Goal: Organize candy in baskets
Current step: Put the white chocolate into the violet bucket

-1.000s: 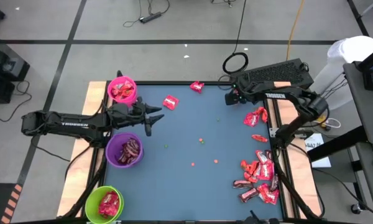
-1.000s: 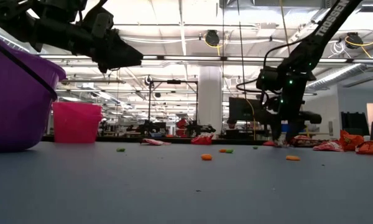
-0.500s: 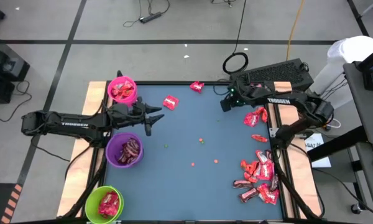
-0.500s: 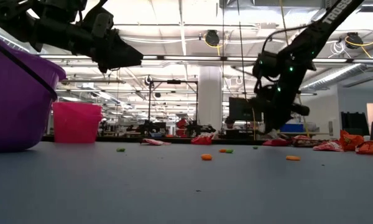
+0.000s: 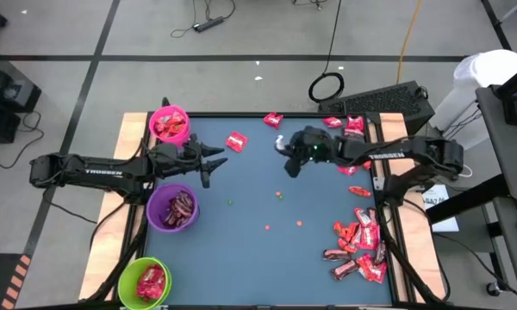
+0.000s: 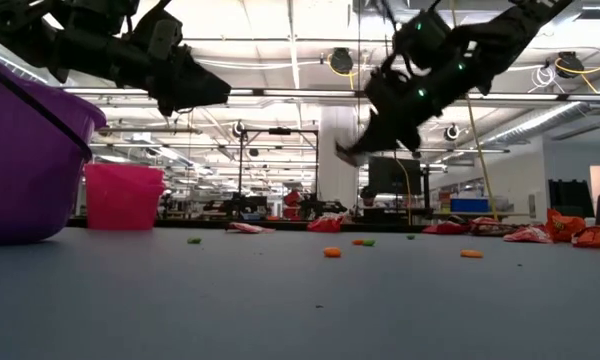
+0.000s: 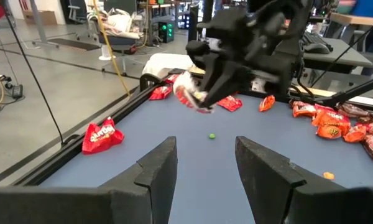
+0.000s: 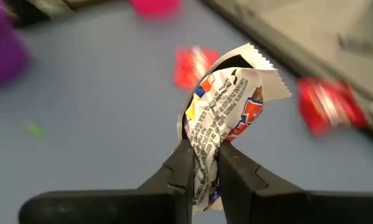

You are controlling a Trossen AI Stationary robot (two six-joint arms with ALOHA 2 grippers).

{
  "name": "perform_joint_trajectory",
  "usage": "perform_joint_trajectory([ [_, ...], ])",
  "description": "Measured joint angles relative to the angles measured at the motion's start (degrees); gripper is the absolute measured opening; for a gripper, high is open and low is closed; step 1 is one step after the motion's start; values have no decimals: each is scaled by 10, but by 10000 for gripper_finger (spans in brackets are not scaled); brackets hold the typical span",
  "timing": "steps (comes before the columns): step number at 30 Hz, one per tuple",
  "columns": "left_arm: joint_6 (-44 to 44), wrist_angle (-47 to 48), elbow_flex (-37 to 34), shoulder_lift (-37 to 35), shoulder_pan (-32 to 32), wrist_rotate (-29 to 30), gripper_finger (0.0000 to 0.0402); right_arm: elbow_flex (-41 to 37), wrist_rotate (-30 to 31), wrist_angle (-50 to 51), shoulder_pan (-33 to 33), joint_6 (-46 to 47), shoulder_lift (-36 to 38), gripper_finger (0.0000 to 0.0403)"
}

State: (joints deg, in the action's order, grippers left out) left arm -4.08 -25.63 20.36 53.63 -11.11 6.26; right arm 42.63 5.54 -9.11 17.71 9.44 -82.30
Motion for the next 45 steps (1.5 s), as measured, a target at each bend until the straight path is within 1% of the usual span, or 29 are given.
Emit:
perform_joint_trajectory([
  [3,0,-3,0,0,0,0,168,0,0,-92,-31,-32,-9,46],
  [6,0,-14,0,1,0,-4,168,0,0,-165,-55,-85,-22,46],
  [9,0,-28,0,9,0,-40,168,0,0,-230,-72,-126,-38,46],
  [11,-1,-56,1,21,0,-69,168,0,1,-269,-81,-142,-51,46],
  [15,-14,-102,1,56,0,-116,168,0,1,-327,-96,-151,-74,46],
  [22,-17,-184,1,119,0,-118,168,7,1,-398,-118,-148,-122,46],
  [27,-31,-219,1,144,0,-119,168,51,1,-405,-131,-151,-170,46],
  [32,-31,-229,1,151,1,-121,168,98,5,-402,-144,-184,-215,46],
  [35,-31,-227,1,151,1,-123,168,124,8,-395,-150,-206,-233,46],
  [39,-31,-222,1,151,1,-123,167,148,9,-366,-151,-215,-239,46],
  [42,-31,-220,1,151,1,-127,149,156,8,-349,-151,-207,-239,46],
  [45,-31,-220,1,151,1,-140,107,159,7,-342,-152,-168,-239,46],
])
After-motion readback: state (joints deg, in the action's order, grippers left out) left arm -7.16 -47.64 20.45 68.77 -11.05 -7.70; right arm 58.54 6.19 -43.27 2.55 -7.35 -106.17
